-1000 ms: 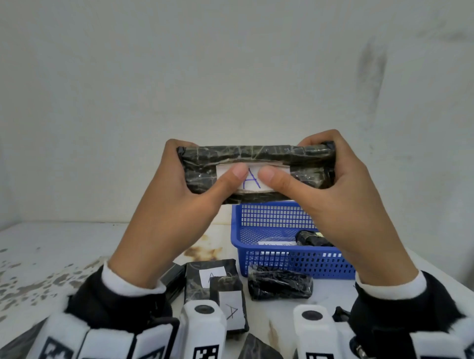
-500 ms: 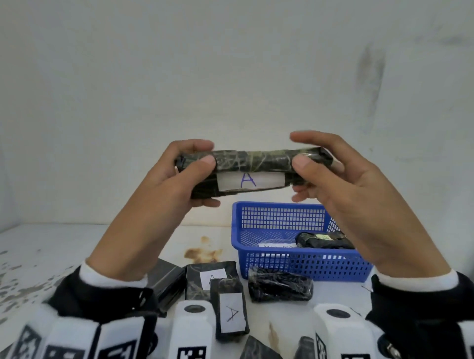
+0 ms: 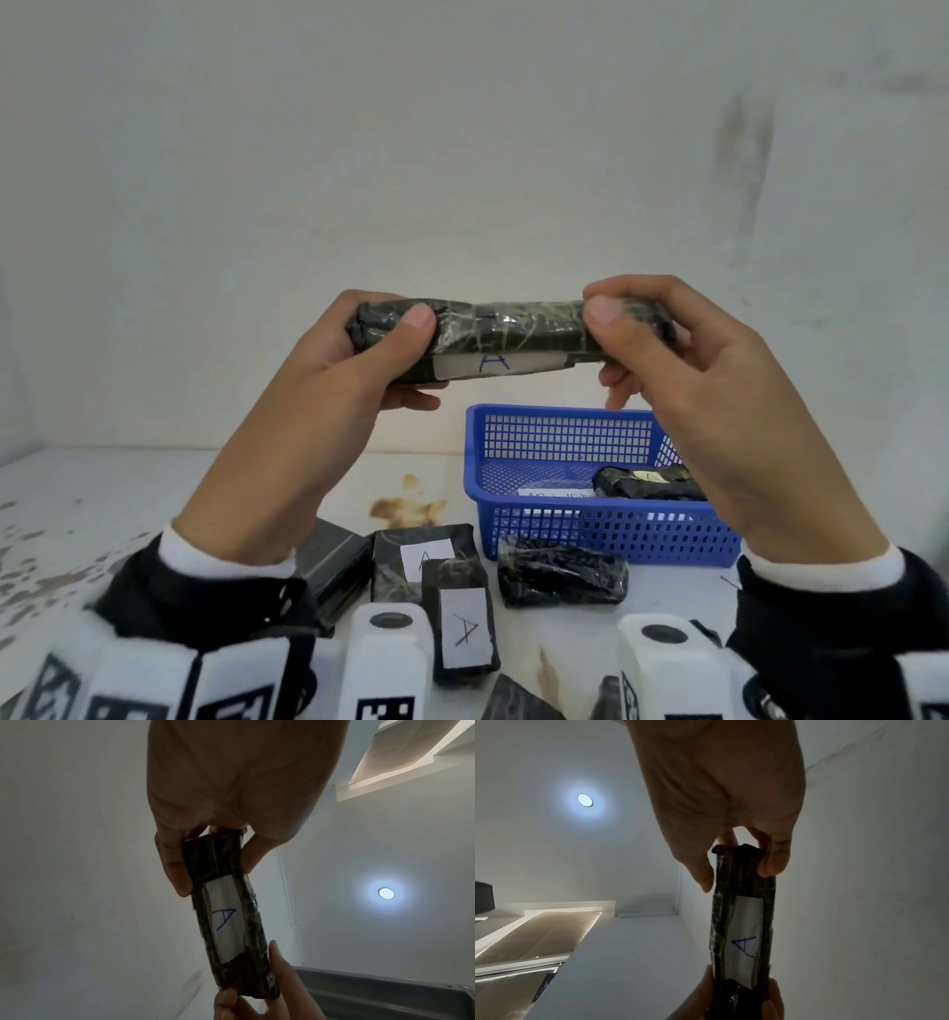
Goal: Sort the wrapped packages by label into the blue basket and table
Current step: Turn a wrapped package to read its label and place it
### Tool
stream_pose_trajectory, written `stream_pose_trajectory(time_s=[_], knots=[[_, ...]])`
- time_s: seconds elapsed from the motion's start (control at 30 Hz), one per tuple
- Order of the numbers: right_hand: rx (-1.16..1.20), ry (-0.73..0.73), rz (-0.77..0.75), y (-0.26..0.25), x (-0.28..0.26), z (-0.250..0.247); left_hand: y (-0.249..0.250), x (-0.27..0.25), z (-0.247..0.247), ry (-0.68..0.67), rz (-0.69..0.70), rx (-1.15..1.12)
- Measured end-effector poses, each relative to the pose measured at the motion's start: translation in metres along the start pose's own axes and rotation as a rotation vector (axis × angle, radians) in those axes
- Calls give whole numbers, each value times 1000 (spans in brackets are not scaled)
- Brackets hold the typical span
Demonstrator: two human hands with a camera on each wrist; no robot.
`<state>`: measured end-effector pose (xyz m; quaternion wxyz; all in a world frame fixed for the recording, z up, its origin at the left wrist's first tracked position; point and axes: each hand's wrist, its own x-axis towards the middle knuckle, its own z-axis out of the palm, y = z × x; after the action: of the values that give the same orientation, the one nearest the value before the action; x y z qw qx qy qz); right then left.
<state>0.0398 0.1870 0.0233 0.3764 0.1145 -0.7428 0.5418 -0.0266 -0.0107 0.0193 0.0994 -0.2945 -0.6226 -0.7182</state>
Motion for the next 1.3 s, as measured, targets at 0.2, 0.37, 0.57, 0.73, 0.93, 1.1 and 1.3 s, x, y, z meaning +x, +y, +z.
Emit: stream_pose_trajectory(time_s=[0.2,0.37,0.57,0.73,0.93,1.1,1.3], knots=[[-53,10,-30,-3,-2,7,2,-4,6,58,15,108],[-73,1,-37,-4,-5,11,2,-6,10,120,47,143],[-109,66,-100,-6,-7,14,2,-7,12,67,28,81],[-98,113,-102,-8,-8,14,5,-7,12,55,45,87],[98,106,-39,-10,-4,14,1,-5,9,80,50,44],[106,72,-32,-9,-3,9,2,-1,2,20,6,-46],[163,26,-30,-9,-3,3,3,0,-1,5,18,-106]])
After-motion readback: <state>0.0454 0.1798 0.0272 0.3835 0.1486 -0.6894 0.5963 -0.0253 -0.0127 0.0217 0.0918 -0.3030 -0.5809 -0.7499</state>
